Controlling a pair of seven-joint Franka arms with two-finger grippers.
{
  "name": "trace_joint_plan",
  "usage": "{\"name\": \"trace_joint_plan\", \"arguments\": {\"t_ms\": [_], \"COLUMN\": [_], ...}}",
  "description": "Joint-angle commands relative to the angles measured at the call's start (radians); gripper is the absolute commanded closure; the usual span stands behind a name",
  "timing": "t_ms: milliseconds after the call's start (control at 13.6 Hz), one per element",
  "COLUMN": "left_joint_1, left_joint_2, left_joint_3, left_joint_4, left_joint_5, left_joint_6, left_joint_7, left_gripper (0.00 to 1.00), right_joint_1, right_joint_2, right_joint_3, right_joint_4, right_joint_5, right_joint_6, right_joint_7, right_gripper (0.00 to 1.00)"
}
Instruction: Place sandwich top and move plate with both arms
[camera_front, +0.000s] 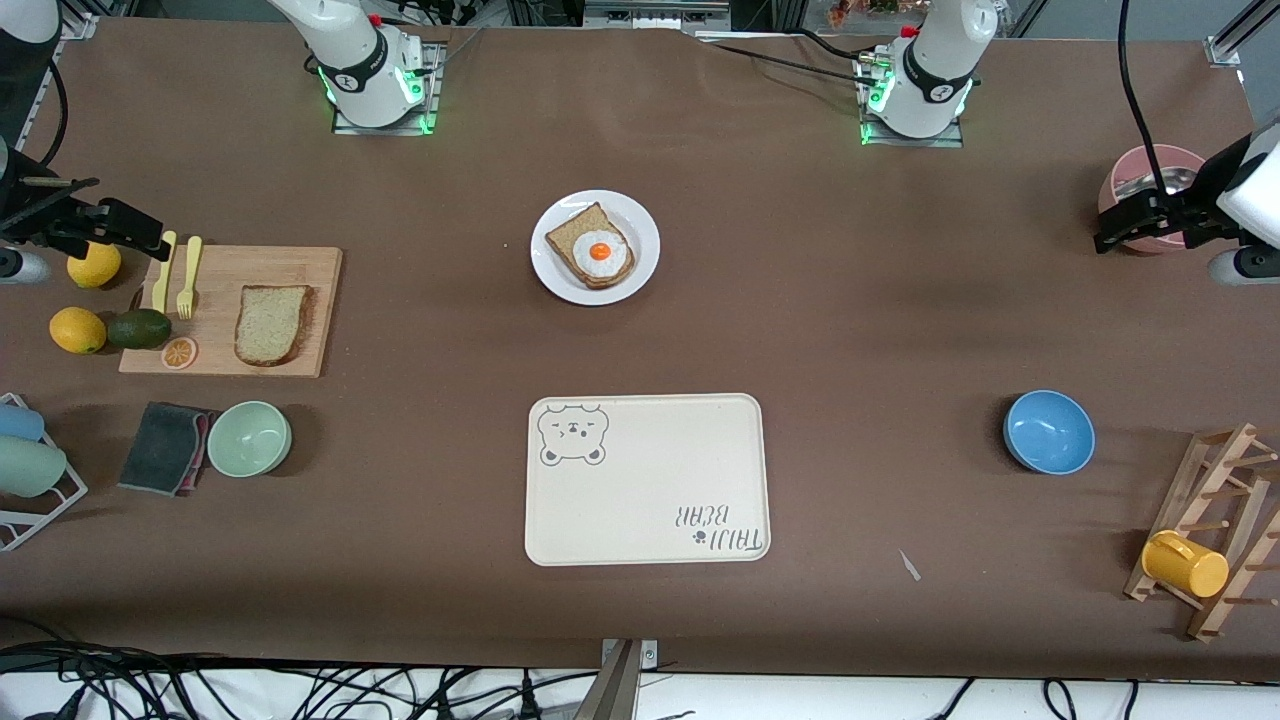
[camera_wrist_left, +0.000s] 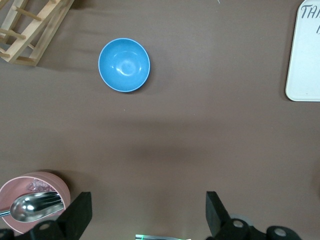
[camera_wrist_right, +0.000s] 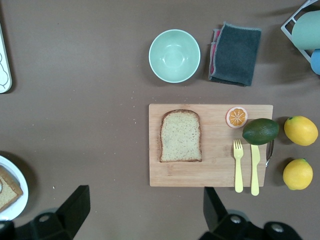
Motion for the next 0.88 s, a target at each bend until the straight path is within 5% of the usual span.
{"name": "trace_joint_plan", "arguments": {"t_ms": [0, 811], "left_joint_1": [-0.005, -0.005], "left_joint_2": [-0.008, -0.006], "left_joint_3": [-0.001, -0.001], "left_joint_4": [0.003, -0.001], "left_joint_5": [0.023, 0.021], "left_joint_6": [0.003, 0.009], "left_joint_7": [0.009, 0.009], "left_gripper": [0.0, 0.0], "right_joint_1": [-0.01, -0.009], "right_joint_2": [-0.005, -0.005], "right_joint_3": [0.007, 0.01], "right_joint_4": [0.007, 0.007], "right_joint_5": [0.014, 0.014], "right_joint_6": [-0.005, -0.01], "right_joint_7": [-0.02, -0.007], "right_gripper": [0.0, 0.0]}}
